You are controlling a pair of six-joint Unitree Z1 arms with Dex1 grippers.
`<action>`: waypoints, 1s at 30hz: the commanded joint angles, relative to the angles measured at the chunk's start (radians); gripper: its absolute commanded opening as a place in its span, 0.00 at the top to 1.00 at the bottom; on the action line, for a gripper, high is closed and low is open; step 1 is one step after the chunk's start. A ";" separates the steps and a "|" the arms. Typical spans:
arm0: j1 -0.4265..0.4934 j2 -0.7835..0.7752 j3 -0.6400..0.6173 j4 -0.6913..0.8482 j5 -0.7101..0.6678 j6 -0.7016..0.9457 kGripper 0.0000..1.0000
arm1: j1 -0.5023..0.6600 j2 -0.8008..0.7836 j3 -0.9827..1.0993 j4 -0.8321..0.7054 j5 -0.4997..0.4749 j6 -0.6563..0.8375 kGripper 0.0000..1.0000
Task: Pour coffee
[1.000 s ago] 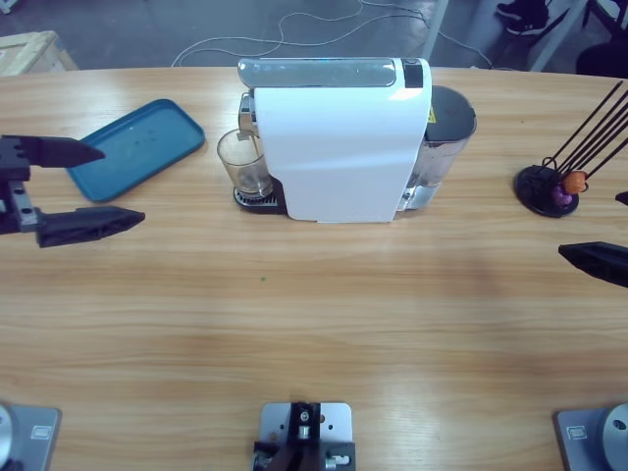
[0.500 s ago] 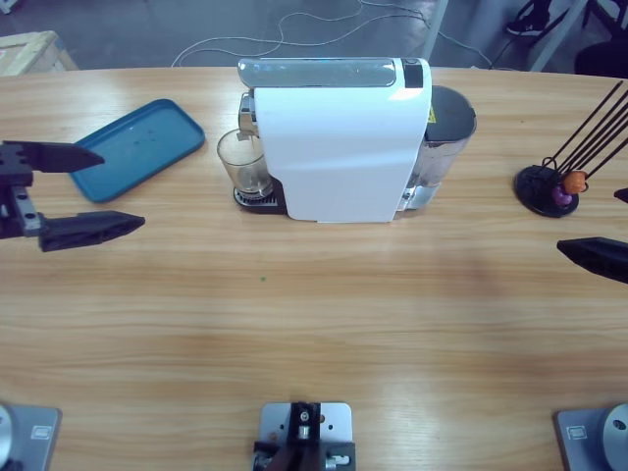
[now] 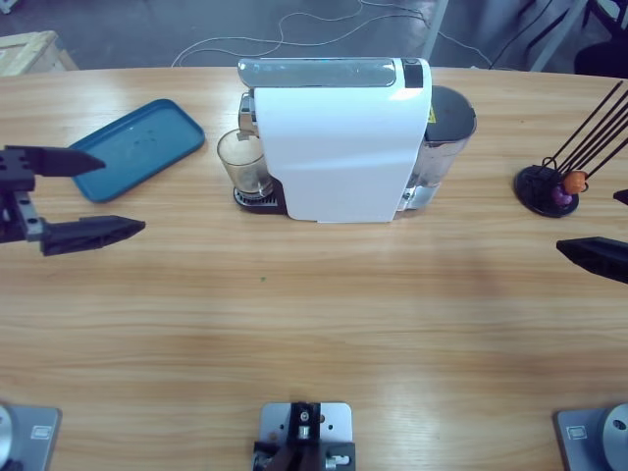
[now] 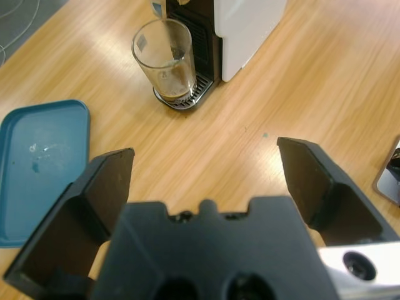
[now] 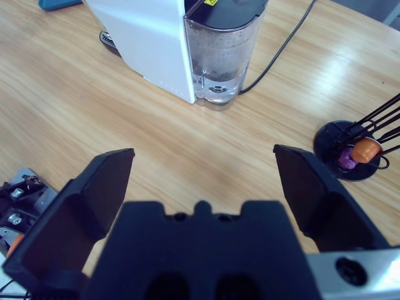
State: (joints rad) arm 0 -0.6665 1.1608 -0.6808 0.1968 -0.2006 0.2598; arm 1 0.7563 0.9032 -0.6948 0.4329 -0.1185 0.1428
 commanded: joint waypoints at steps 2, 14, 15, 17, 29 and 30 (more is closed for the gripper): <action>-0.010 -0.017 0.047 0.010 0.013 -0.011 0.01 | 0.005 0.022 0.041 -0.009 0.003 0.012 0.00; 0.012 -0.033 0.054 -0.022 0.006 -0.021 0.01 | 0.005 0.034 0.041 -0.012 0.009 0.015 0.00; 0.032 -0.032 0.049 -0.026 0.005 -0.032 0.01 | 0.005 0.037 0.041 -0.013 0.010 0.015 0.00; 0.061 -0.014 0.046 -0.051 -0.015 -0.028 0.01 | 0.005 0.044 0.042 -0.015 0.010 0.015 0.00; 0.306 0.499 -0.127 -0.220 -0.560 0.396 0.01 | 0.005 0.115 0.032 -0.023 0.050 -0.002 0.00; 0.306 0.519 -0.136 -0.219 -0.563 0.425 0.01 | 0.005 0.120 0.030 -0.022 0.054 -0.003 0.00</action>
State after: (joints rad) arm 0 -0.4023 1.4422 -0.7242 0.0026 -0.5993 0.4846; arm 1 0.7563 0.9788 -0.6941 0.4170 -0.1006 0.1474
